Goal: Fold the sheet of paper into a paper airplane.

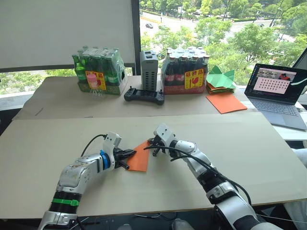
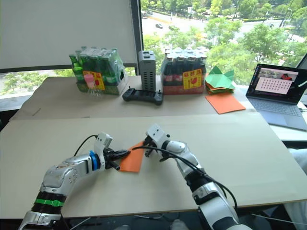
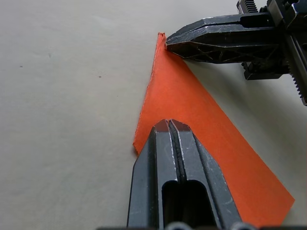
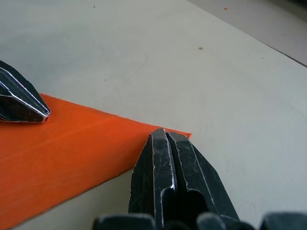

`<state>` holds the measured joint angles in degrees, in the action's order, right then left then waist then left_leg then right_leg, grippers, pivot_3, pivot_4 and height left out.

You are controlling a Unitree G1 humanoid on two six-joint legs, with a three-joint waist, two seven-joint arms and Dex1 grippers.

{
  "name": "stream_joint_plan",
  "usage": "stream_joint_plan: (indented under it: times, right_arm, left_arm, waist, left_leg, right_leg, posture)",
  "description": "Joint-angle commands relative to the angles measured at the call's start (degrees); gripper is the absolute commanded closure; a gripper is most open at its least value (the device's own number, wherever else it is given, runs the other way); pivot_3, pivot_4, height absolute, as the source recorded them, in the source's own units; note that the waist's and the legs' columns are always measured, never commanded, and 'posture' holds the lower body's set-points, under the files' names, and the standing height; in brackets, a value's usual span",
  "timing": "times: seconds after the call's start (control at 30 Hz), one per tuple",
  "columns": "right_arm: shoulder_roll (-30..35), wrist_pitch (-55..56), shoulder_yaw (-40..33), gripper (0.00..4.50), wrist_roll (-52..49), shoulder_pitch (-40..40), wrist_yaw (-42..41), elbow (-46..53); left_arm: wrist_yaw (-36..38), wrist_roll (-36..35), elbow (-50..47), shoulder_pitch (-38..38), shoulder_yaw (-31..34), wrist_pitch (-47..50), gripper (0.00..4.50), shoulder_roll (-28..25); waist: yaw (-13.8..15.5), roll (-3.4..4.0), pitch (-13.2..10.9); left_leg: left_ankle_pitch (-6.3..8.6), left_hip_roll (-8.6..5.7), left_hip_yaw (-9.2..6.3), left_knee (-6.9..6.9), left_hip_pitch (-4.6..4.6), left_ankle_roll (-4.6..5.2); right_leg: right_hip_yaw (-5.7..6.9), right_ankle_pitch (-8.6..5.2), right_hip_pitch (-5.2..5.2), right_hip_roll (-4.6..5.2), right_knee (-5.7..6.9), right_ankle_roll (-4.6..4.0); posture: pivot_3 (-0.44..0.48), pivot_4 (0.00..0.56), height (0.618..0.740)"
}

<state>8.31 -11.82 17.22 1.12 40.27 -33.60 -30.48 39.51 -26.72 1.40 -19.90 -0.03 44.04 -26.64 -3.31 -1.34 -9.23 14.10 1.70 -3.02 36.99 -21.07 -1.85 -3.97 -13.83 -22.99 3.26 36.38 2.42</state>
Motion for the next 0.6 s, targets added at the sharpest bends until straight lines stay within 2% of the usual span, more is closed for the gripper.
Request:
stream_joint_plan:
  times: [0.03,0.17,0.43,0.6]
  right_arm:
    - [0.07,-1.08,-0.23,4.5,1.87,-0.52,1.39,-4.29]
    - [0.16,-1.51,0.46,4.5,1.96,-0.93,-0.01,-3.41]
    - [2.88,-4.88,4.98,4.5,2.28,-6.33,-8.61,5.63]
    - [2.45,-5.76,4.45,4.5,1.48,-7.45,-8.99,8.93]
  left_arm:
    - [-0.49,1.08,1.12,0.84,-1.24,1.7,4.48,0.08]
    - [-0.59,1.05,1.0,0.85,-1.14,1.8,4.48,0.09]
    - [-0.8,0.9,0.9,1.03,-0.86,1.91,4.48,0.23]
    - [-0.89,0.92,1.11,0.76,-0.85,1.98,4.48,0.47]
  waist:
    - [-0.07,0.0,0.0]
    - [-0.13,0.0,0.0]
    - [-0.08,0.0,0.01]
    - [-0.44,0.0,0.02]
  left_leg:
    - [0.0,0.0,0.0,0.0,0.01,0.0]
    - [0.0,0.0,0.0,0.0,0.03,0.0]
    - [0.0,0.0,0.0,-0.01,0.0,0.0]
    - [0.0,0.01,0.0,-0.01,0.02,0.0]
  right_leg:
    - [0.0,0.0,0.0,0.0,0.02,0.0]
    - [-0.01,0.0,0.0,0.0,0.09,0.0]
    - [0.0,-0.02,-0.01,0.0,0.03,0.02]
    - [0.0,-0.02,-0.02,-0.03,0.07,0.01]
  posture:
    - [0.0,0.15,0.74]
    - [0.0,0.15,0.74]
    - [0.0,0.15,0.74]
    - [0.0,0.15,0.74]
